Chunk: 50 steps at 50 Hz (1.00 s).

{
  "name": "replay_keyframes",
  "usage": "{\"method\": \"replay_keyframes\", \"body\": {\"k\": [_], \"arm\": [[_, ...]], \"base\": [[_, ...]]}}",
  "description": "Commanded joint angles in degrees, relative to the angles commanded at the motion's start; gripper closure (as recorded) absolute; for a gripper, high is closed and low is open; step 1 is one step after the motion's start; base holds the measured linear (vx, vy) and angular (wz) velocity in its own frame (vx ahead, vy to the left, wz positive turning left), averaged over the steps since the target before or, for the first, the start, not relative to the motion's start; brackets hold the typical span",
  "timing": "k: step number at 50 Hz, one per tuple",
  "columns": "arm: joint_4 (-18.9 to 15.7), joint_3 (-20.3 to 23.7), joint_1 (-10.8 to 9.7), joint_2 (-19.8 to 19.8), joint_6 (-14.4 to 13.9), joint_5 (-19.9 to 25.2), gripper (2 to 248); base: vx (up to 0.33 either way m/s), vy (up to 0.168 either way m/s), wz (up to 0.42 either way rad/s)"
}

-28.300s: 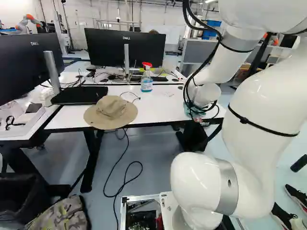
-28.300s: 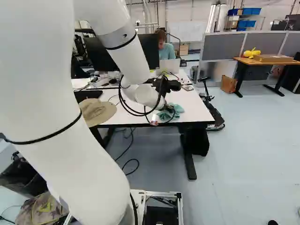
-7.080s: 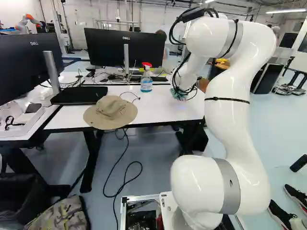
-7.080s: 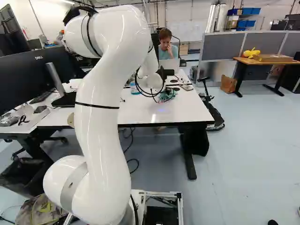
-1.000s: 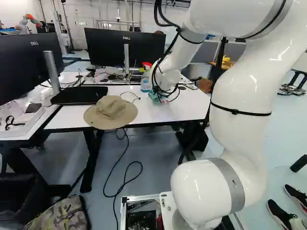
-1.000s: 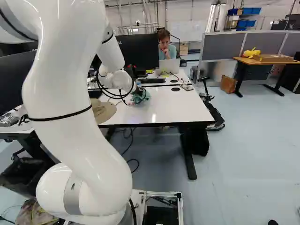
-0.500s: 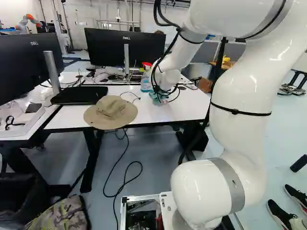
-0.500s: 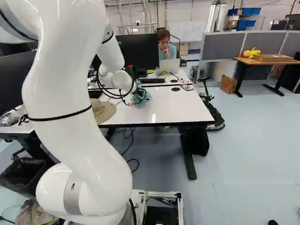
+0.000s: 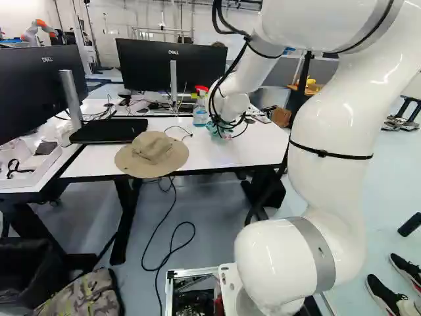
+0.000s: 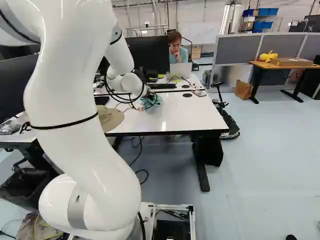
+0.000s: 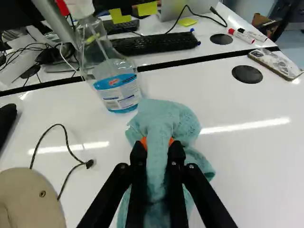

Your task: Clean the table with the green towel

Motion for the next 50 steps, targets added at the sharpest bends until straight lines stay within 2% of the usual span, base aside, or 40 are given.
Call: {"method": "replay_keyframes", "body": {"k": [28, 50], "arm": [[0.0, -7.0, -3.4, -5.5, 0.0, 0.0, 201], [0.0, -13.8, -3.0, -11.0, 0.0, 0.0, 201]], "base": [[0.0, 0.0, 0.0], [0.0, 0.0, 0.0]]}}
